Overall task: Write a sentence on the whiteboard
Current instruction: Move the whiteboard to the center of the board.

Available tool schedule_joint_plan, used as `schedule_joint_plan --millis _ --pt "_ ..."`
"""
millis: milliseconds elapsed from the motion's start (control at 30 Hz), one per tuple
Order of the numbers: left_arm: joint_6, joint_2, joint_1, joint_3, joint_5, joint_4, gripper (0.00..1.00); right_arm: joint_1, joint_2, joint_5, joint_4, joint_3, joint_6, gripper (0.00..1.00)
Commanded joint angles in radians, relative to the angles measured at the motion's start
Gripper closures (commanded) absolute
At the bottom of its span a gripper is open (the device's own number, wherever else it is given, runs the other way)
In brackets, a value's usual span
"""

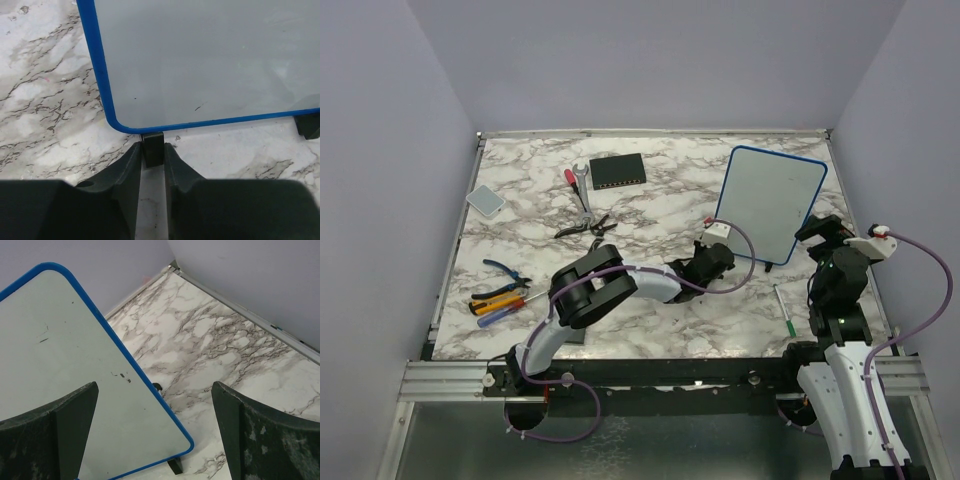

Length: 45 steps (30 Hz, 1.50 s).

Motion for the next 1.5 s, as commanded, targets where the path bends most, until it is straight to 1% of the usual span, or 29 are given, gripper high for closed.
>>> schedule_joint_plan --millis 0,67,167,300,500,600,900,1000,1100,1267,1300,1467 --pt "-0.004 0.046 -0.006 0.043 -0.078 -0.093 0.82 -0.004 0.004 0.023 0.009 -0.009 0.014 0.01" --pt "-0.019 0.05 -0.006 0.046 -0.095 -0.108 0.9 -0.004 0.005 0.02 0.009 -0.011 0.013 0.01" --pt "-0.033 0.048 -0.006 0.04 -0.118 -0.119 1.0 -0.004 0.005 0.021 0.009 -0.011 0.016 0.01" --pt "-0.064 0.025 -0.006 0.006 -0.182 -0.12 1.0 -0.004 0.003 0.021 0.006 -0.011 0.015 0.01" --pt "-0.095 -0.03 -0.006 -0.071 -0.313 -0.117 1.0 -0.004 -0.003 0.022 0.003 -0.011 0.018 0.01" --pt "-0.1 -0.049 -0.004 -0.1 -0.353 -0.118 1.0 -0.004 -0.008 0.021 -0.001 -0.009 0.015 0.01" --pt "-0.147 -0.123 0.032 -0.194 -0.417 -0.136 1.0 -0.004 -0.012 0.008 -0.006 -0.005 0.008 0.01" --pt "-0.157 -0.166 0.046 -0.247 -0.432 -0.137 1.0 -0.004 0.006 -0.04 0.01 -0.002 -0.012 0.0" --pt "-0.162 -0.196 0.052 -0.278 -0.432 -0.136 1.0 -0.004 0.04 -0.114 0.025 0.009 -0.044 0.0" --pt "-0.163 -0.209 0.052 -0.294 -0.386 -0.138 1.0 -0.004 0.155 -0.162 0.029 0.049 -0.062 0.0" --pt "-0.162 -0.215 0.052 -0.298 -0.379 -0.137 1.0 -0.004 0.189 -0.201 0.024 0.064 -0.079 0.0" --pt "-0.157 -0.277 0.052 -0.342 -0.347 -0.137 0.76 -0.004 0.356 -0.388 0.026 0.117 -0.106 0.01"
